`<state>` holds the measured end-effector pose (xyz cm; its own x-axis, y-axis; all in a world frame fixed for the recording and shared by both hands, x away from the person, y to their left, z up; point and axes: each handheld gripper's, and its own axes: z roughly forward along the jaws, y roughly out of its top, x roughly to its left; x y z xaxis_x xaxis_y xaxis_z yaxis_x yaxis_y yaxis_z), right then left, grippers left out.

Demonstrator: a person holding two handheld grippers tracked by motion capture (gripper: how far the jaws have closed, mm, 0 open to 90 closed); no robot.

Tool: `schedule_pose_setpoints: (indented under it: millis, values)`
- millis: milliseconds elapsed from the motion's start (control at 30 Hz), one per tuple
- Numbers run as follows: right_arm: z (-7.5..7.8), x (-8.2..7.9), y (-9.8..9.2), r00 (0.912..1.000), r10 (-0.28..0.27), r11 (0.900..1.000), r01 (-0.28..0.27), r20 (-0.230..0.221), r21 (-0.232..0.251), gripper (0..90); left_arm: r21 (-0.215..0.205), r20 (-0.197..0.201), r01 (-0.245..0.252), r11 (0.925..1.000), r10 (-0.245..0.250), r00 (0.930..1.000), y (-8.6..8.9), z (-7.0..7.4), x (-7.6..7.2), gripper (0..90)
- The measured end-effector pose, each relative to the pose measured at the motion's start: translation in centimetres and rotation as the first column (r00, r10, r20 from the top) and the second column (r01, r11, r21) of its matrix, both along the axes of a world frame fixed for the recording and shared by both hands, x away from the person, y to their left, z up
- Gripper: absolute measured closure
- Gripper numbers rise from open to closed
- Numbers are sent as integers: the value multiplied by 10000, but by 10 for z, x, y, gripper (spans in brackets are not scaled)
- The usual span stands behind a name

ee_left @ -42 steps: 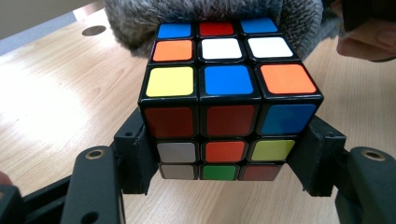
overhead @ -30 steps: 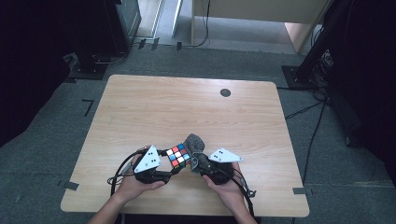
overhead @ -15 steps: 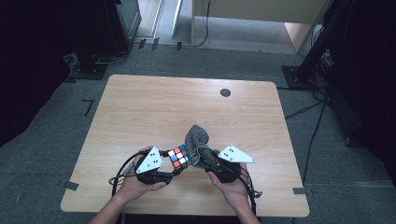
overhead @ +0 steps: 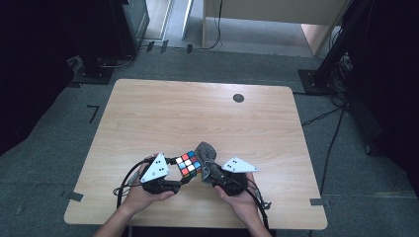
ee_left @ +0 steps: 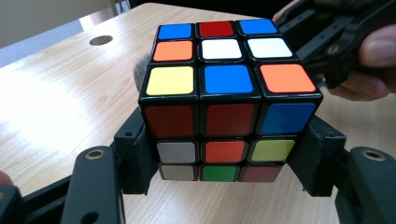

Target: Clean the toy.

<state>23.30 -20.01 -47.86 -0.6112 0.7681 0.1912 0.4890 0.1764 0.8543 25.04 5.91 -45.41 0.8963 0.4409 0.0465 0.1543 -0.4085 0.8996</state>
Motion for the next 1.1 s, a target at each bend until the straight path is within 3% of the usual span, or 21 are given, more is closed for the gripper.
schedule_pose_setpoints:
  millis: [167, 233, 400, 500, 600, 800, 1000, 1067, 1100]
  values:
    - [6, 0, -6, 9990, -294, 9995, 291, 331, 83, 661, -1, -12, -28, 10000, 28, 10000, 0, 0, 0, 340]
    - [17, -3, -12, 9938, -635, 9969, 589, 916, 517, 658, 110, -50, -3, 9999, 3, 10000, -1, -2, 1, 340]
    - [27, -7, -13, 9882, -647, 9925, 493, 1389, 1115, 658, 203, -86, 140, 9997, -138, 9999, -5, -4, -1, 340]
    - [20, -8, -4, 9926, -263, 9957, 156, 1183, 909, 661, 289, -41, 216, 9993, -215, 9998, -7, -4, -2, 341]
    - [16, -6, -4, 9950, -231, 9955, 140, 969, 936, 661, 239, -86, 209, 9995, -207, 9997, -6, -4, -2, 340]
    - [3, -2, -1, 9994, -56, 9994, 44, 356, 346, 661, 45, -71, 120, 9999, -120, 9999, -2, -2, 0, 340]
    - [4, 0, -2, 9989, -198, 9998, 198, 415, 4, 661, 18, -112, 96, 10000, -96, 9999, 0, -2, 1, 341]
    - [9, -1, -5, 9972, -423, 9990, 413, 620, 168, 661, 103, -138, 114, 9999, -113, 9998, -1, -3, 1, 340]
    - [16, -3, -9, 9929, -646, 9977, 622, 998, 271, 661, 274, -95, 163, 9995, -160, 9998, -3, -4, 1, 341]
